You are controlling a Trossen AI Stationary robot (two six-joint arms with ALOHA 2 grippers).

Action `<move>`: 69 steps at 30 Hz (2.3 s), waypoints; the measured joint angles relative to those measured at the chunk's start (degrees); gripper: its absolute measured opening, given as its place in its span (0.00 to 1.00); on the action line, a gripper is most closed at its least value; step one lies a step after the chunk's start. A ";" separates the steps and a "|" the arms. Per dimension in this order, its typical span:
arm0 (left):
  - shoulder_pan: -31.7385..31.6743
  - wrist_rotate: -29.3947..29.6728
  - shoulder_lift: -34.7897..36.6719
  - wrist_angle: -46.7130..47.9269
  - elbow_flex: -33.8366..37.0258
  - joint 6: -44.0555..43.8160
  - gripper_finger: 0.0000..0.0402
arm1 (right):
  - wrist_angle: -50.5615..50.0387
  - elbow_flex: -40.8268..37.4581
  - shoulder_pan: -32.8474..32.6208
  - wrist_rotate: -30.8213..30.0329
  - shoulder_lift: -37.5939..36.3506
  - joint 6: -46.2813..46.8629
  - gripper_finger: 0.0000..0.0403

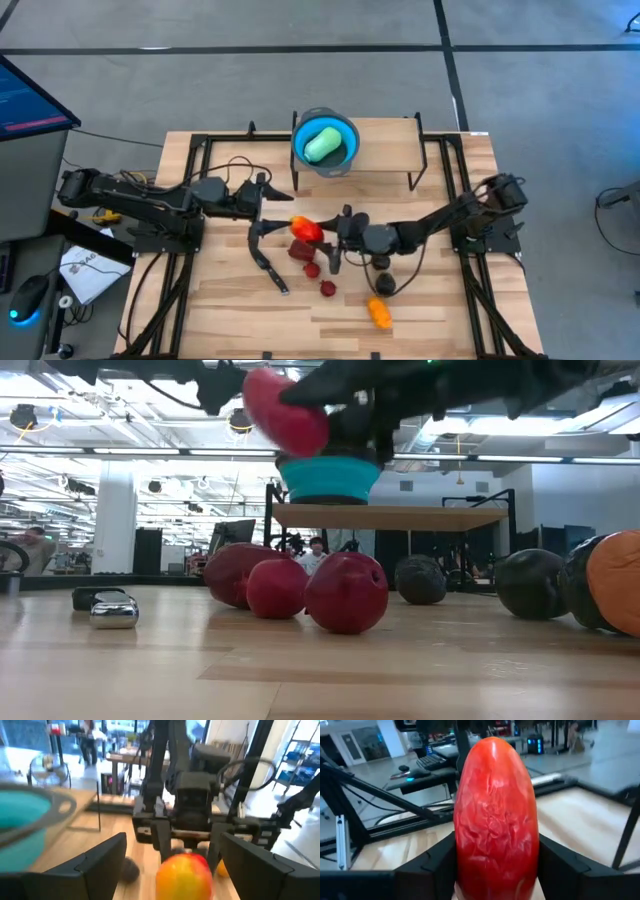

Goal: Pick & Place Fruit
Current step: Put the red mango into the blue strainer bowl on the shelf

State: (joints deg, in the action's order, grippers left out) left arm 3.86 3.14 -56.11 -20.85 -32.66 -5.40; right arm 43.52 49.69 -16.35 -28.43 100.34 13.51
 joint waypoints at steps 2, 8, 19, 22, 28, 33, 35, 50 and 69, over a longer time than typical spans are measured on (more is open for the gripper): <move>0.31 0.02 0.51 -0.35 0.03 0.27 0.77 | -1.71 -0.13 -0.25 -0.16 -3.28 -3.76 0.53; 1.84 0.07 1.85 -2.42 0.04 0.88 0.77 | -27.72 3.67 1.59 -5.20 -19.11 -12.10 0.55; 1.84 0.08 -0.11 -2.85 0.10 0.88 0.77 | -91.63 40.87 20.90 -1.17 -17.34 -36.25 0.55; 1.84 0.09 -0.34 -2.72 0.10 0.86 0.77 | -97.82 48.88 25.04 -0.15 -11.10 -47.21 0.55; 1.84 0.07 -0.32 -2.85 0.10 0.72 0.77 | -106.13 60.52 28.49 -0.15 0.66 -60.86 0.55; 1.84 0.07 -0.32 -2.79 0.10 0.69 0.77 | -112.77 66.46 28.39 -0.17 7.05 -65.64 0.57; 1.84 0.07 -0.32 -2.79 0.10 0.66 0.77 | -114.24 67.66 28.39 -0.20 8.27 -66.59 0.58; 1.86 0.07 -0.32 -2.78 0.08 0.66 0.77 | -114.65 68.21 28.39 0.84 8.39 -68.99 0.62; 1.86 0.07 -0.32 -2.79 0.08 0.65 0.77 | -114.51 68.21 28.52 3.19 8.39 -67.03 0.72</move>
State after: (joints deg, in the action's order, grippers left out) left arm 5.72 3.20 -56.42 -23.64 -32.58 -4.75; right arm -70.99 117.91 12.16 -25.23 108.73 -53.52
